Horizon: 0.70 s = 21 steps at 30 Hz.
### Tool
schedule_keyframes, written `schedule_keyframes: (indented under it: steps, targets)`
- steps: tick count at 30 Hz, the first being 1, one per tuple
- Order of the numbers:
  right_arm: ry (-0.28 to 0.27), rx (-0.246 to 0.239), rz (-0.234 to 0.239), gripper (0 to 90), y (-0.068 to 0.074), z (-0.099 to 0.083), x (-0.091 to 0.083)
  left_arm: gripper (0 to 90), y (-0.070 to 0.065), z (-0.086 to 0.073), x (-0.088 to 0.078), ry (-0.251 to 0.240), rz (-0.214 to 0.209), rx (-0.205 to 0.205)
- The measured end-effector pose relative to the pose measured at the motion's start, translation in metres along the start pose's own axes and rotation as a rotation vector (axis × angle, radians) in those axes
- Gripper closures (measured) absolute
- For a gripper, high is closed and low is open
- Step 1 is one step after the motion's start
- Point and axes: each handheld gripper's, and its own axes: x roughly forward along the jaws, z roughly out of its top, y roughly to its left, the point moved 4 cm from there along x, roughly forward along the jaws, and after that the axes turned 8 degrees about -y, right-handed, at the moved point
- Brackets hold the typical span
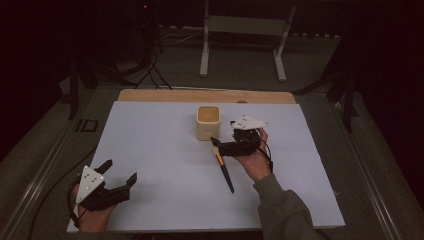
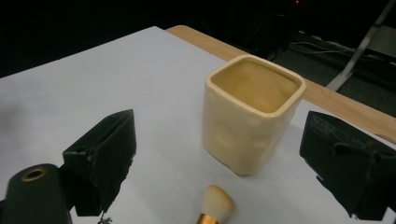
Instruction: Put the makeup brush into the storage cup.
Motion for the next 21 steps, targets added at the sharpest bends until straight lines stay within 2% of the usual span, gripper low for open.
schedule_keyframes:
  steps: [11,16,21]
  targets:
    - [0.097,0.002,0.008,10.7,0.002,-0.005,0.008,11.3,0.000,0.000,0.000,0.000,0.001,0.001]
    - [0.173,0.004,-0.015,10.7,0.004,-0.008,0.012,11.5,0.000,0.000,0.000,0.000,-0.002,-0.001]
    - [0.222,-0.012,-0.031,10.8,0.005,-0.009,0.016,11.6,0.000,-0.001,0.001,0.001,-0.001,-0.001]
